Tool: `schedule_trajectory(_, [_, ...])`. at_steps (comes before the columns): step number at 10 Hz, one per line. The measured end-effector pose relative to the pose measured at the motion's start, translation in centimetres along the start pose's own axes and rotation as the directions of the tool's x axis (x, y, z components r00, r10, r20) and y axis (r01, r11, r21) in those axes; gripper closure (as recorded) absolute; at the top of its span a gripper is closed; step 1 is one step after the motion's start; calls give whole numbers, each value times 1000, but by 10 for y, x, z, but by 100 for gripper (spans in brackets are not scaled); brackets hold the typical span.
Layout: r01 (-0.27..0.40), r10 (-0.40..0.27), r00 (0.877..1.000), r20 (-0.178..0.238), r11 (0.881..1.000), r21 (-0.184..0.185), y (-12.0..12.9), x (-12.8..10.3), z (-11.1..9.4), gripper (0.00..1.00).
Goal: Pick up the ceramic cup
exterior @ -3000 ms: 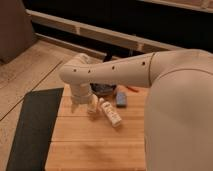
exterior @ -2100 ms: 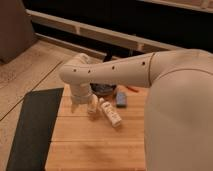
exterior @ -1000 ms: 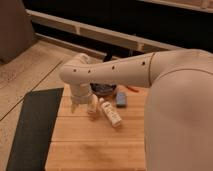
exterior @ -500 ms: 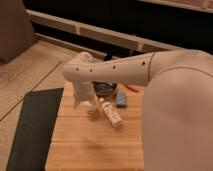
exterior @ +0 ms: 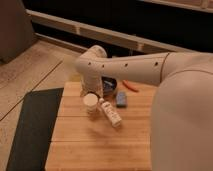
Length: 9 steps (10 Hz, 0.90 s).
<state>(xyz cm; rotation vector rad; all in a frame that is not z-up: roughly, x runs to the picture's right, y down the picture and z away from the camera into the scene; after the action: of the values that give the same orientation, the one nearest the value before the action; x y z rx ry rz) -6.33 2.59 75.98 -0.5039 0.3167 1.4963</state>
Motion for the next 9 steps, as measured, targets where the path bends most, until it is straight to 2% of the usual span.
schedule_trajectory(6, [22,-23,998,-52,1000,-16,-28,-34,26,35])
schedule_trajectory(9, [24,-26,992,-127,999,-22,-27,-21,57,35])
